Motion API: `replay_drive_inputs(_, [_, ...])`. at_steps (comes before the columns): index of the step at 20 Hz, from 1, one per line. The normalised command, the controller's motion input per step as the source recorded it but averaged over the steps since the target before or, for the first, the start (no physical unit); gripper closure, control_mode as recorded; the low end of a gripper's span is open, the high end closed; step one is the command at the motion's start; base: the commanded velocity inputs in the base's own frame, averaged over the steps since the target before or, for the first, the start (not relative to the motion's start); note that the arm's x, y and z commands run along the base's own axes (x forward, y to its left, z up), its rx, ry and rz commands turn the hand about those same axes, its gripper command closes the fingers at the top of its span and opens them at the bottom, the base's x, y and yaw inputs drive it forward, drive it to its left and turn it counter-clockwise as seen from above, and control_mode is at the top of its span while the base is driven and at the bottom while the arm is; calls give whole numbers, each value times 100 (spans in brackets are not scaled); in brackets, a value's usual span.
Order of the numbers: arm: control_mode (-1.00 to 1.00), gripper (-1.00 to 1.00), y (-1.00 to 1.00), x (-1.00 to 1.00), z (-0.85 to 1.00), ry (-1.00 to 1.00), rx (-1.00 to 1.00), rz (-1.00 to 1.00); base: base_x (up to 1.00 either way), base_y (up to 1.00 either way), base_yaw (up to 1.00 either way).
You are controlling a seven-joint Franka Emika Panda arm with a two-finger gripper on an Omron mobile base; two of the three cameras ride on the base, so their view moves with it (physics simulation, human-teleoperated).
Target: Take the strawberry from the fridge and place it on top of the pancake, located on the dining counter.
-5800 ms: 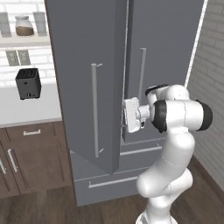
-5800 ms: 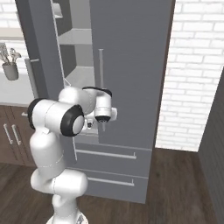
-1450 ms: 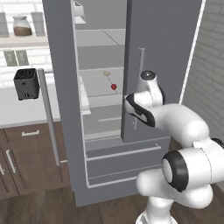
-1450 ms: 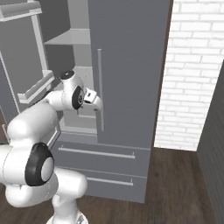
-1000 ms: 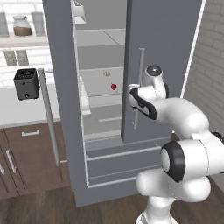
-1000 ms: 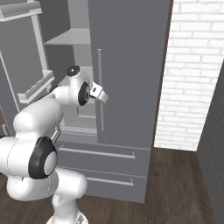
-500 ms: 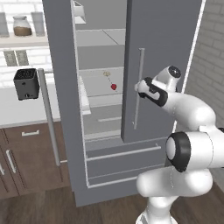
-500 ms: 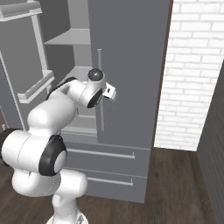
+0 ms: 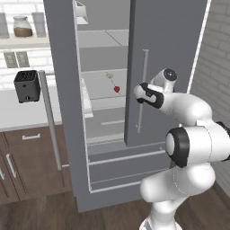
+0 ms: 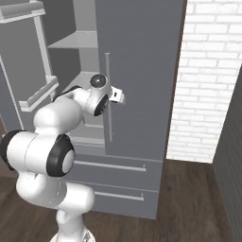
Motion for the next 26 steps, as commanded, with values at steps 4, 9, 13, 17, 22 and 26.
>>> replay_drive_inputs(4, [-100, -100, 9, 48, 0, 3, -2, 0, 0, 0, 0])
replay_drive_inputs(9, [-100, -100, 0, 56, 0, 0, 0, 0, 0, 0, 0])
replay_drive_inputs(13, [-100, -100, -2, 41, 0, -4, 0, 0, 0, 0, 0])
replay_drive_inputs(17, [-100, -100, 0, 23, -2, -15, 0, 0, 0, 0, 0])
replay_drive_inputs(22, [-100, -100, 0, 5, -1, -20, 0, 0, 0, 0, 0])
replay_drive_inputs(26, [-100, 100, 0, 14, 1, -3, 0, 3, 0, 0, 0])
